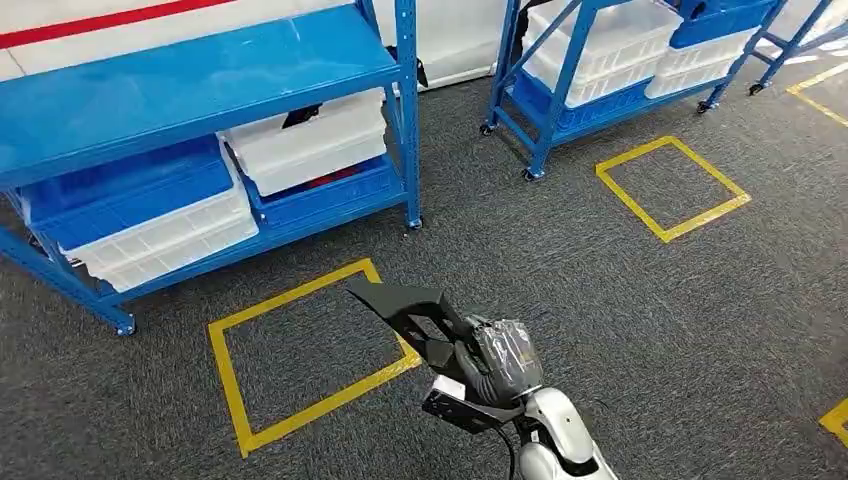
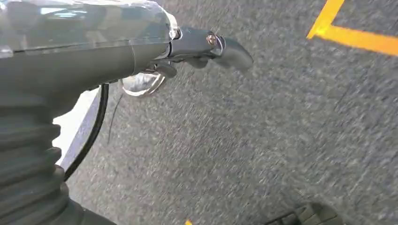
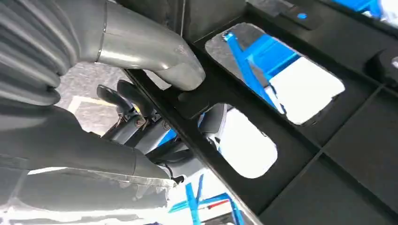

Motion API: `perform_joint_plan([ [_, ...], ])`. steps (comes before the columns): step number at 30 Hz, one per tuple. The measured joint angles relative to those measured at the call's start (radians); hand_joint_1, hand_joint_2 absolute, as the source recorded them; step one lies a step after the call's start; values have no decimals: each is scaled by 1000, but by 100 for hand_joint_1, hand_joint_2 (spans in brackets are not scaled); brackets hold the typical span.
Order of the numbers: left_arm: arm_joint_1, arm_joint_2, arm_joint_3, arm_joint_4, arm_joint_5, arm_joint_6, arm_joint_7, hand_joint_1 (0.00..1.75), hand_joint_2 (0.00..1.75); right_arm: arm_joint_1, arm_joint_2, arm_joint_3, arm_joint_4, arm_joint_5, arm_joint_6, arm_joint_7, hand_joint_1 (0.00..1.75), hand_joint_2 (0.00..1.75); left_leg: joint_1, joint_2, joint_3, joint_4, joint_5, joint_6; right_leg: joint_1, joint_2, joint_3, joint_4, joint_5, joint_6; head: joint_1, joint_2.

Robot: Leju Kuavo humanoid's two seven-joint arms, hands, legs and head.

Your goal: Take the parts from the cabinet and place them on the table.

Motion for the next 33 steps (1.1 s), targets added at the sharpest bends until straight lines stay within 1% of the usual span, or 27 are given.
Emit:
perform_joint_plan([
  [1, 0, -3, 0, 0, 0, -2, 1, 0, 175, 1, 0, -4, -3, 0, 0, 0, 175, 175, 16, 13, 5, -22, 12, 8, 7, 4, -1, 2, -1, 7, 0, 0],
  [2, -1, -2, 2, 0, 0, -7, 5, 0, 175, 4, 0, -10, -5, 0, -1, 0, 175, 175, 12, 28, 10, -29, 18, 12, 11, -44, -10, 18, -14, 8, 0, 0],
  [3, -2, -3, 3, 0, -1, -12, 8, 0, 175, 2, 0, -12, -7, 0, -1, 0, 175, 175, 11, 39, 10, -32, 21, 18, 11, -84, -30, 62, -48, 11, 0, 0],
  [4, -1, -3, 4, 0, -4, -21, 13, 0, 175, 1, 0, -15, -9, 0, -2, 0, 175, 175, 8, 52, 8, -32, 21, 19, 9, -103, -66, 134, -88, 14, 0, 0],
  [5, -1, -3, 5, 0, -5, -32, 19, 0, 175, 4, 0, -17, -9, 0, -3, 0, 175, 175, 6, 66, 7, -30, 21, 19, 6, -114, -105, 222, -126, 16, 0, 0],
  [6, 1, -3, 5, 0, -7, -41, 24, 0, 175, 10, 0, -19, -10, 0, -3, 0, 175, 175, 6, 80, 6, -29, 20, 20, 4, -117, -134, 283, -143, 19, 0, 0],
  [7, 1, -3, 5, 0, -9, -47, 28, 0, 175, 18, 0, -22, -13, 0, -3, 0, 175, 175, 6, 91, 5, -28, 19, 19, 3, -120, -140, 299, -137, 22, 0, 0],
  [8, 0, -3, 5, 0, -13, -56, 32, 0, 175, 27, 0, -30, -19, 0, -4, 0, 175, 175, 6, 103, 5, -26, 17, 18, 2, -124, -122, 267, -111, 23, 0, 0],
  [10, -3, -3, 5, 0, -13, -66, 33, 0, 175, 36, 0, -40, -29, 1, -5, 3, 175, 175, 6, 121, 5, -18, 11, 12, -1, -144, -32, 109, -37, 22, 0, 0],
  [11, -3, -4, 5, 0, -14, -70, 33, 0, 175, 36, 0, -43, -36, 2, -6, 3, 175, 175, 5, 129, 5, -11, 5, 7, 1, -176, 13, 34, -14, 19, 0, 0],
  [12, -4, -4, 5, 0, -13, -74, 33, 0, 175, 34, 0, -43, -41, 2, -7, 3, 175, 175, -4, 136, 1, -3, -3, -2, 16, -201, 21, 10, -34, 10, 0, 0],
  [13, -5, -4, 6, 0, -13, -78, 33, 0, 175, 40, 0, -46, -47, 2, -9, 3, 175, 175, -4, 144, 3, -1, -5, -6, 13, -183, 17, 10, -29, 0, 0, 0],
  [16, -9, -4, 8, 0, -9, -86, 32, 0, 175, 58, 0, -60, -57, 3, -14, 1, 175, 175, -2, 170, 8, -1, -9, -22, 16, -155, 13, 7, -26, -18, 0, 0],
  [17, -12, -3, 8, 0, -8, -89, 30, 0, 175, 63, -1, -61, -62, 3, -14, 0, 175, 175, 4, 148, 5, 12, -24, -28, 11, -147, 14, 3, -22, -25, 0, 0],
  [18, -12, -3, 8, 0, -8, -92, 28, 0, 175, 63, -1, -62, -67, 3, -17, 0, 175, 175, 5, 115, -12, 53, -59, -30, 9, -138, 12, 2, -20, -30, 0, 0],
  [20, -17, -3, 8, 0, -8, -97, 27, 0, 175, 64, 1, -62, -75, 7, -18, 0, 175, 175, 6, 87, -76, 205, -140, -33, 11, -122, 9, 3, -17, -37, 0, 0],
  [21, -19, -3, 8, 0, -9, -97, 26, 0, 175, 67, 2, -62, -77, 10, -18, 0, 175, 175, 6, 83, -105, 274, -165, -34, 13, -111, 9, 3, -17, -38, 0, 0],
  [22, -22, -3, 8, 0, -12, -97, 26, 0, 175, 72, 2, -63, -79, 12, -19, 1, 175, 175, 6, 82, -115, 302, -164, -33, 14, -101, 9, 4, -17, -38, 0, 0],
  [23, -23, -3, 8, 0, -15, -98, 26, 0, 175, 79, 2, -63, -82, 14, -19, 2, 175, 175, 6, 80, -105, 283, -140, -31, 15, -88, 9, 4, -17, -38, 0, 0],
  [25, -23, -3, 8, 0, -19, -98, 27, 0, 175, 89, 2, -64, -93, 15, -21, 3, 175, 175, 6, 66, -37, 137, -50, -22, 15, -61, 10, 7, -15, -36, 0, 0],
  [26, -23, -3, 8, 0, -22, -99, 27, 0, 175, 91, 2, -64, -98, 15, -23, 3, 175, 175, 6, 38, -1, 56, -10, -15, 14, -50, 10, 8, -15, -34, 0, 0],
  [27, -21, -2, 8, 0, -24, -99, 28, 0, 175, 92, 2, -65, -101, 15, -25, 3, 175, 175, 5, -5, 11, 26, -21, -9, 15, -44, 6, 9, -12, -29, 0, 0],
  [28, -20, -3, 8, 0, -30, -96, 30, 0, 175, 93, 3, -66, -104, 15, -27, 4, 175, 175, 5, -2, 16, 2, -22, -8, 13, -28, -3, 12, -8, -21, 0, 0],
  [30, -20, -2, 8, 0, -36, -95, 32, 0, 175, 102, 5, -67, -111, 15, -30, 4, 175, 175, -1, 10, 16, 4, -22, -5, 6, -17, -11, 8, 1, -7, 0, 0],
  [31, -19, -3, 8, 0, -36, -95, 34, 0, 175, 108, 5, -69, -115, 16, -30, 5, 175, 175, 0, 21, 18, -5, -16, 3, 8, -5, -11, 3, 6, 2, 0, 0],
  [32, -20, -4, 8, 0, -37, -95, 34, 0, 175, 112, 5, -70, -118, 17, -31, 5, 175, 175, 11, 34, 22, -19, -5, 13, 8, -30, -12, 12, -2, 3, 0, 0],
  [33, -21, -5, 8, 0, -39, -95, 33, 0, 175, 111, 5, -72, -122, 18, -31, 5, 175, 175, 8, 42, 25, -24, -1, 18, 14, -76, -26, 40, -26, 6, 0, 0],
])
